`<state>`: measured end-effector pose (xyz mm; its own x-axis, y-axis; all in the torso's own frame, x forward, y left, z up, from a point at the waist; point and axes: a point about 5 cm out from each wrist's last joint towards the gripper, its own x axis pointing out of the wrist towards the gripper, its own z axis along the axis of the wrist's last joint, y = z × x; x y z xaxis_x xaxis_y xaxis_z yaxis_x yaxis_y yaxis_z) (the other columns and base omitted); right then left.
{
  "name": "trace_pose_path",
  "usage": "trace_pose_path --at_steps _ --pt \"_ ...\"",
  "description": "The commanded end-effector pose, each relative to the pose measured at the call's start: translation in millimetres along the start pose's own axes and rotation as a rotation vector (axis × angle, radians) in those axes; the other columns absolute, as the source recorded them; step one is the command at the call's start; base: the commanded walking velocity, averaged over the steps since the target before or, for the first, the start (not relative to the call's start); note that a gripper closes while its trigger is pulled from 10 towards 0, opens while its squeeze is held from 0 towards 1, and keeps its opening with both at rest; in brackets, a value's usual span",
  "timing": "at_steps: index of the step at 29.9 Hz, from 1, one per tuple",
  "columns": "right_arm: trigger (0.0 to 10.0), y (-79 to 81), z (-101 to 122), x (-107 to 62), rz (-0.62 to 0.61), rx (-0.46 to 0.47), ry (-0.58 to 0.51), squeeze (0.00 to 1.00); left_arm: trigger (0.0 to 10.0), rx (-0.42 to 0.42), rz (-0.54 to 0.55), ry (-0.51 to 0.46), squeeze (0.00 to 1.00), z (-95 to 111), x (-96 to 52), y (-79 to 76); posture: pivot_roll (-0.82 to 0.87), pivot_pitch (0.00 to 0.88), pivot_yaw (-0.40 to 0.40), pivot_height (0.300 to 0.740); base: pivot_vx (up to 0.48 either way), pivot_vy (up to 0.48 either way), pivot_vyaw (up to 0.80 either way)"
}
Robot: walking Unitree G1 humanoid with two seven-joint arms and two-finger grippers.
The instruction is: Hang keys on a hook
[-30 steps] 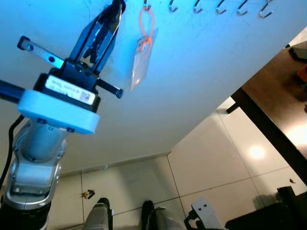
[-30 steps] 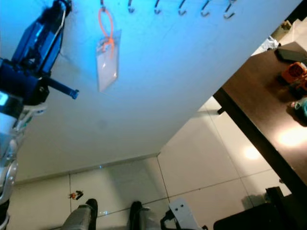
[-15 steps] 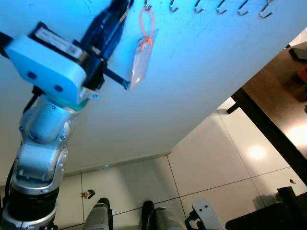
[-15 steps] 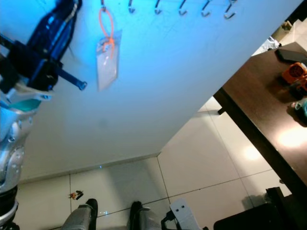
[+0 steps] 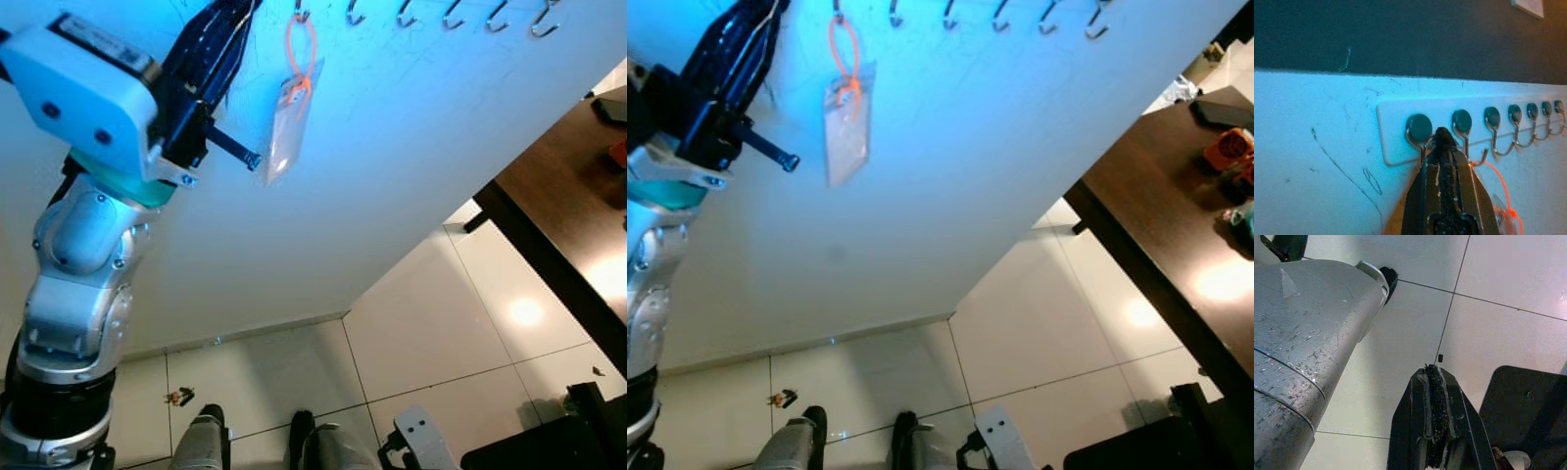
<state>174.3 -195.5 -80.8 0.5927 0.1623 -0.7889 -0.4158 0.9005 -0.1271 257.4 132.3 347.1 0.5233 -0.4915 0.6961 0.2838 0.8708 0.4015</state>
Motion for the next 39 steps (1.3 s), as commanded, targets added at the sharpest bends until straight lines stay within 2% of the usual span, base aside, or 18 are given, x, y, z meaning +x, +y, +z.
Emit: trace_pose_path --at_steps 1,9,10,11,15,18,20,23,28,32,34,35,36,37,39 --pt "10.0 8.9 -21 -4.9 0.02 0.023 0.069 0.0 10.0 -0.054 -0.048 0.056 0.0 -8 -4.3 -8.8 0.07 0.209 -0.078 0.74 0.0 0.0 0.0" --pt "10.0 4.7 -16 -3.5 -0.004 0.037 0.064 0.0 10.0 -0.154 0.002 0.13 0.0 -17 -14.2 -4.6 0.06 0.137 -0.069 0.74 0.0 0.0 0.0" --pt "10.0 1.9 -11 -1.8 -0.016 0.042 0.054 0.0 10.0 -0.21 -0.009 0.143 0.0 -19 -17.0 -6.0 0.06 0.123 -0.063 0.74 0.0 0.0 0.0" --pt "10.0 1.0 -9 -1.1 -0.021 0.044 0.05 0.0 10.0 -0.23 -0.023 0.148 0.0 -19 -17.9 -7.2 0.06 0.123 -0.063 0.74 0.0 0.0 0.0" --pt "10.0 0.4 -6 -0.3 -0.025 0.047 0.045 0.0 10.0 -0.245 -0.041 0.162 0.0 -19 -19.6 -8.5 0.06 0.11 -0.053 0.74 0.0 0.0 0.0" --pt "10.0 2.7 -1 2.2 -0.029 0.057 0.036 0.0 10.0 -0.259 -0.098 0.202 0.0 -22 -24.4 -11.5 0.07 0.087 -0.032 0.74 0.0 0.0 0.0" --pt "10.0 10.6 3 5.2 -0.023 0.07 0.029 0.0 10.0 -0.236 -0.11 0.243 0.0 -25 -24.4 -6.2 0.08 0.078 -0.009 0.74 0.0 0.0 0.0" --pt "10.0 12.2 3 5.6 -0.022 0.072 0.029 0.0 10.0 -0.232 -0.103 0.241 0.0 -24 -23.1 -4.2 0.08 0.078 -0.009 0.74 0.0 0.0 0.0" --pt "10.0 18.6 1 5.8 -0.019 0.095 0.033 0.0 10.0 -0.276 -0.085 0.216 0.0 -19 -16.2 9.3 0.07 0.074 0.012 0.74 0.0 0.0 0.0" --pt "10.0 18.6 -4 4.5 -0.023 0.1 0.044 0.0 10.0 -0.243 -0.112 0.253 0.0 -24 -19.4 9.8 0.07 0.077 0.015 0.74 0.0 0.0 0.0" --pt "10.0 16.9 -8 2.9 -0.03 0.103 0.054 0.0 10.0 -0.126 -0.074 0.319 0.0 -39 -22.3 7.4 0.06 0.087 0.017 0.74 0.0 0.0 0.0" --pt "10.0 16.4 -9 2.3 -0.033 0.105 0.057 0.0 10.0 -0.089 -0.065 0.338 0.0 -43 -23.5 5.9 0.06 0.087 0.017 0.74 0.0 0.0 0.0" --pt "10.0 16.4 -9 2.3 -0.033 0.105 0.057 0.0 10.0 -0.089 -0.065 0.338 0.0 -43 -23.5 5.9 0.06 0.087 0.017 0.74 0.0 0.0 0.0" --pt "10.0 16.1 -11 1.7 -0.034 0.106 0.06 0.0 10.0 -0.041 -0.071 0.345 1.0 -46 -24.5 4.3 0.06 0.092 0.017 0.74 0.0 0.0 0.0" --pt "10.0 16.5 -13 1.0 -0.035 0.107 0.064 0.0 10.0 -0.016 -0.094 0.357 1.0 -49 -27.3 0.2 0.05 0.097 0.016 0.74 0.0 0.0 0.0"
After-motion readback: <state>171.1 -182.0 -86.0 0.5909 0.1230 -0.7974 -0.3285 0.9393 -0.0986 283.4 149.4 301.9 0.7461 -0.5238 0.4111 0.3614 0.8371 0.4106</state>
